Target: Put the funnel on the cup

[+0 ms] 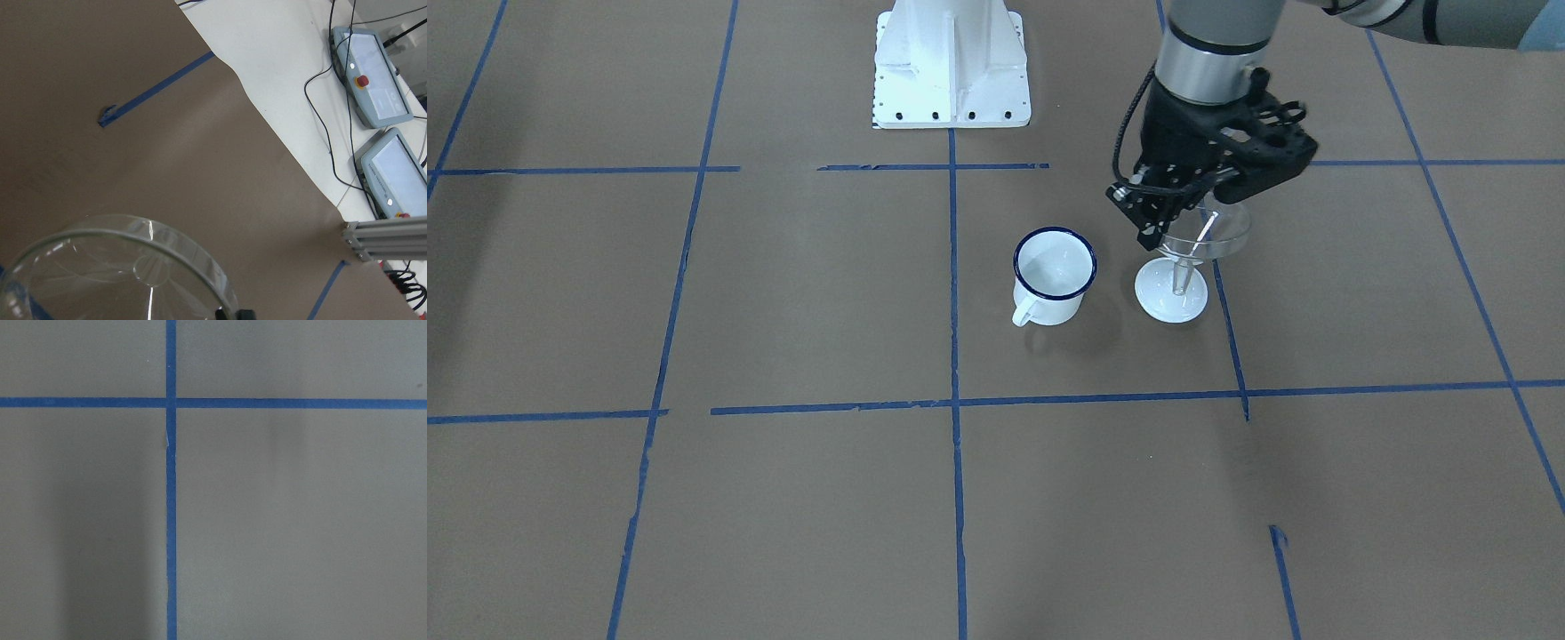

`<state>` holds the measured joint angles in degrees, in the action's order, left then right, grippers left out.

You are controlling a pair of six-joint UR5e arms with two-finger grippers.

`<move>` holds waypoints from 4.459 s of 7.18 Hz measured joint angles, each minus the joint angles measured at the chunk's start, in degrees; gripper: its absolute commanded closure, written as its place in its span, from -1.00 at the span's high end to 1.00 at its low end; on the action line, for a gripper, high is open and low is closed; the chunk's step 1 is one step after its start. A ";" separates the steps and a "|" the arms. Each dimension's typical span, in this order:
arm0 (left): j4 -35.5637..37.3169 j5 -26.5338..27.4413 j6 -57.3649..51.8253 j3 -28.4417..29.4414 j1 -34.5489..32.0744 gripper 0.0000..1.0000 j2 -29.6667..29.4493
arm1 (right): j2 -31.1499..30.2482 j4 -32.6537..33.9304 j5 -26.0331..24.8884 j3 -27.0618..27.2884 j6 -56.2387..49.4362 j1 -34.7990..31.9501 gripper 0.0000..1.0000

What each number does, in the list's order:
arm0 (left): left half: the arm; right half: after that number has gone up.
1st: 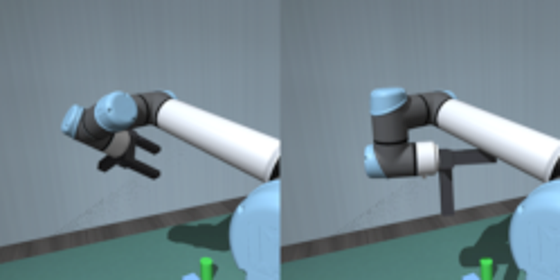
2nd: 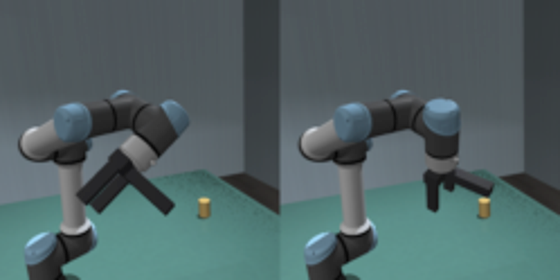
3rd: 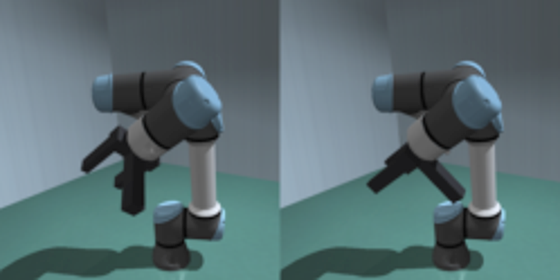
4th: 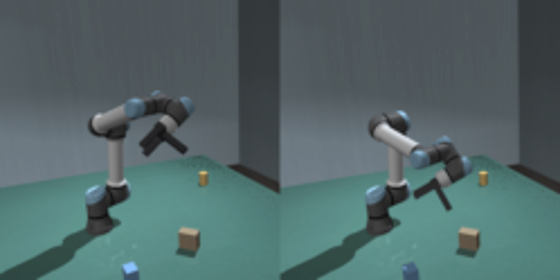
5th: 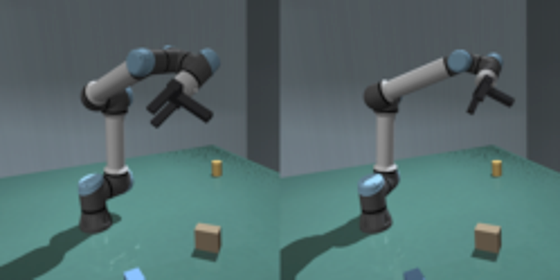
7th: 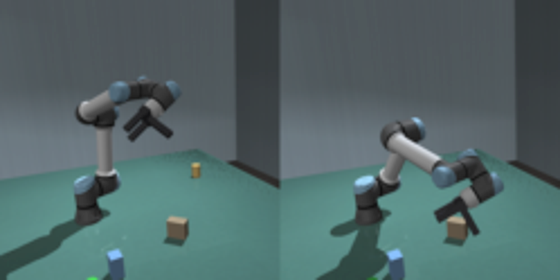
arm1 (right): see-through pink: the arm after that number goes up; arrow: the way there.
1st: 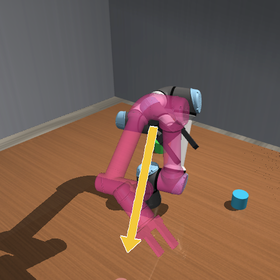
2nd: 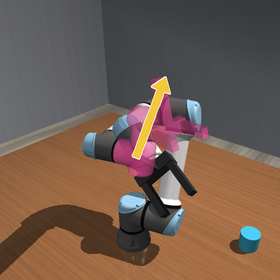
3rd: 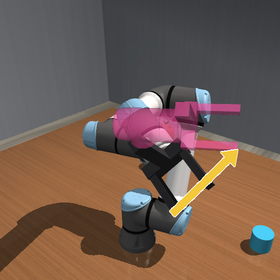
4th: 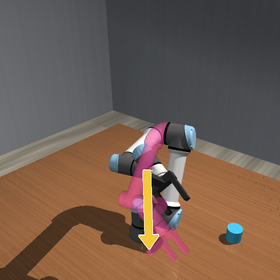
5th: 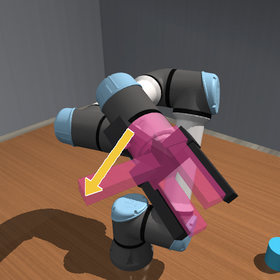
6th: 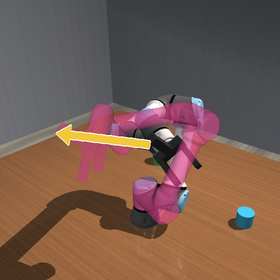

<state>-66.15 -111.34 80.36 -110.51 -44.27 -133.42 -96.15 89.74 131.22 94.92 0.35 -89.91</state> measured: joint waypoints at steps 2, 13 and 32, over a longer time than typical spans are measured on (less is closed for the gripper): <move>1.13 0.17 -1.47 5.66 5.59 -1.00 -4.15 | 0.00 0.00 0.00 0.00 0.00 0.00 1.00; -5.18 2.40 -4.49 15.12 11.28 1.00 -5.44 | 0.00 0.00 0.00 0.00 0.00 0.00 1.00; -35.24 -20.64 -75.81 12.94 -42.67 1.00 51.18 | 0.00 0.00 0.00 0.00 0.00 0.00 1.00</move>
<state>-101.39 -131.97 4.55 -97.58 -86.94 -82.24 -96.15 89.74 131.22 94.92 0.35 -89.91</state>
